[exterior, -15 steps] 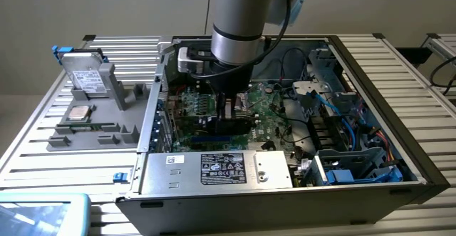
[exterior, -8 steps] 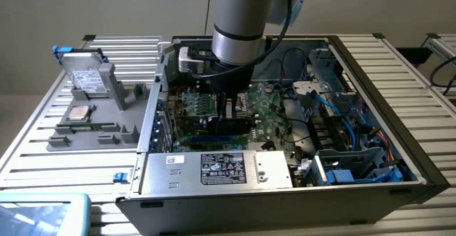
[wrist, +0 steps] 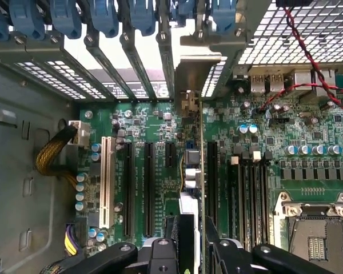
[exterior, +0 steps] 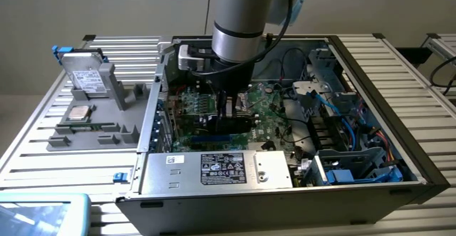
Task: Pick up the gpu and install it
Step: 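Insert the gpu into the slot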
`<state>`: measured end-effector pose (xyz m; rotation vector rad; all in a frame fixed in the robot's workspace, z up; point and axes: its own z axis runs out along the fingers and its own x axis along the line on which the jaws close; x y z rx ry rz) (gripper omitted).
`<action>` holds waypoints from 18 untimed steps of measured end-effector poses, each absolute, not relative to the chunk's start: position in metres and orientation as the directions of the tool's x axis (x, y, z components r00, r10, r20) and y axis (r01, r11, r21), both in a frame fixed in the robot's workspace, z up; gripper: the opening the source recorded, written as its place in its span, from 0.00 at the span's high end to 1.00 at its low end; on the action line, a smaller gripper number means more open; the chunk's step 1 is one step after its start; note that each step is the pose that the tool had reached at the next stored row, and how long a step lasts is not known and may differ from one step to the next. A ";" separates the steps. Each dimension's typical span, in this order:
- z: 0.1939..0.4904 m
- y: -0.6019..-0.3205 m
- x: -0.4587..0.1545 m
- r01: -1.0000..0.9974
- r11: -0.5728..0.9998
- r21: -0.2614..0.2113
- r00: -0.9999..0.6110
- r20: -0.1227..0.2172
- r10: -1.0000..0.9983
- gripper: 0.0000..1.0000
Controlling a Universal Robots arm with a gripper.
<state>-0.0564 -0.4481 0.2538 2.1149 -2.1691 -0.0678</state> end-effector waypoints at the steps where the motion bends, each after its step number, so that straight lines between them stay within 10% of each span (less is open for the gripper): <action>1: 0.254 -0.448 -0.056 -0.994 0.028 0.109 -0.023 0.048 -0.999 0.72; 18: 0.253 -0.450 -0.063 -0.994 0.028 0.109 -0.023 0.048 -0.999 0.72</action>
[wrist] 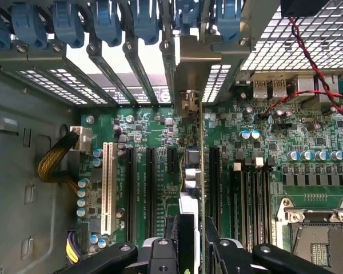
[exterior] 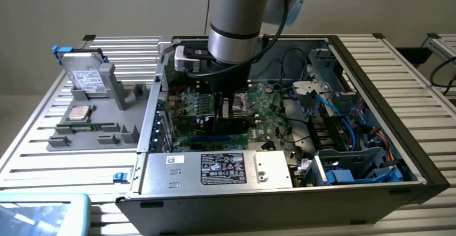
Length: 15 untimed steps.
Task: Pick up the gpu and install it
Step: 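Insert the gpu into the slot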
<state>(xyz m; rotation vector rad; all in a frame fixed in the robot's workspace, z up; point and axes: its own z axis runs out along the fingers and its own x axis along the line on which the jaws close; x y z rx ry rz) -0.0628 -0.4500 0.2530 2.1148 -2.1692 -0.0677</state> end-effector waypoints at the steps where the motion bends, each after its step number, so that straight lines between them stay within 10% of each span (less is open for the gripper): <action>1: 0.253 -0.450 -0.063 -0.994 0.028 0.109 -0.023 0.048 -0.999 0.72; 15: 0.251 -0.449 -0.066 -0.994 0.028 0.108 -0.023 0.050 -0.999 0.72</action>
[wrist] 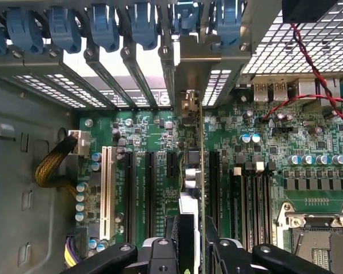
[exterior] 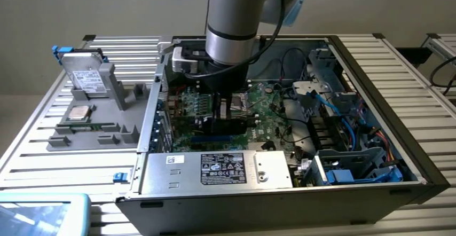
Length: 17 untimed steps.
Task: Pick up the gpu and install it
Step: 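Insert the gpu into the slot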
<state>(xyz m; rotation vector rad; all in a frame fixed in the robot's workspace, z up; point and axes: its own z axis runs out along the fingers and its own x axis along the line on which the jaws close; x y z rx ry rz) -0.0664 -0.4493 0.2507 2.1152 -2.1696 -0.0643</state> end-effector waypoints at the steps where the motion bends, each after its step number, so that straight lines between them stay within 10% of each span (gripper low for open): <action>1: 0.250 -0.449 -0.067 -0.994 0.028 0.108 -0.023 0.050 -0.998 0.72; 17: 0.247 -0.449 -0.071 -0.994 0.028 0.108 -0.023 0.050 -0.999 0.72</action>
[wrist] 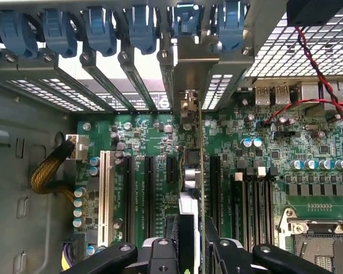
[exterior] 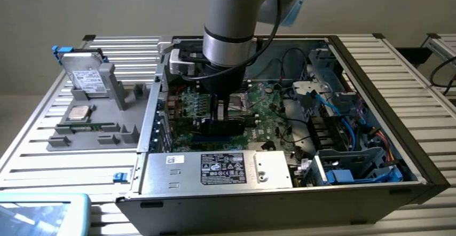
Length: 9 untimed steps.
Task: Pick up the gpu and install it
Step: 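Insert the gpu into the slot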
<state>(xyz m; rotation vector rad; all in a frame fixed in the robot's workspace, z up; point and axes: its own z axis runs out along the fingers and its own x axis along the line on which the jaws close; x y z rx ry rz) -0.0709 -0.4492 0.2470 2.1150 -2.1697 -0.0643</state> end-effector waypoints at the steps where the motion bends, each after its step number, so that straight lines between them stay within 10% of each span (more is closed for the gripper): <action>1: 0.247 -0.449 -0.071 -0.994 0.028 0.108 -0.023 0.050 -0.999 0.72; 9: 0.247 -0.449 -0.074 -0.994 0.028 0.107 -0.023 0.049 -0.999 0.72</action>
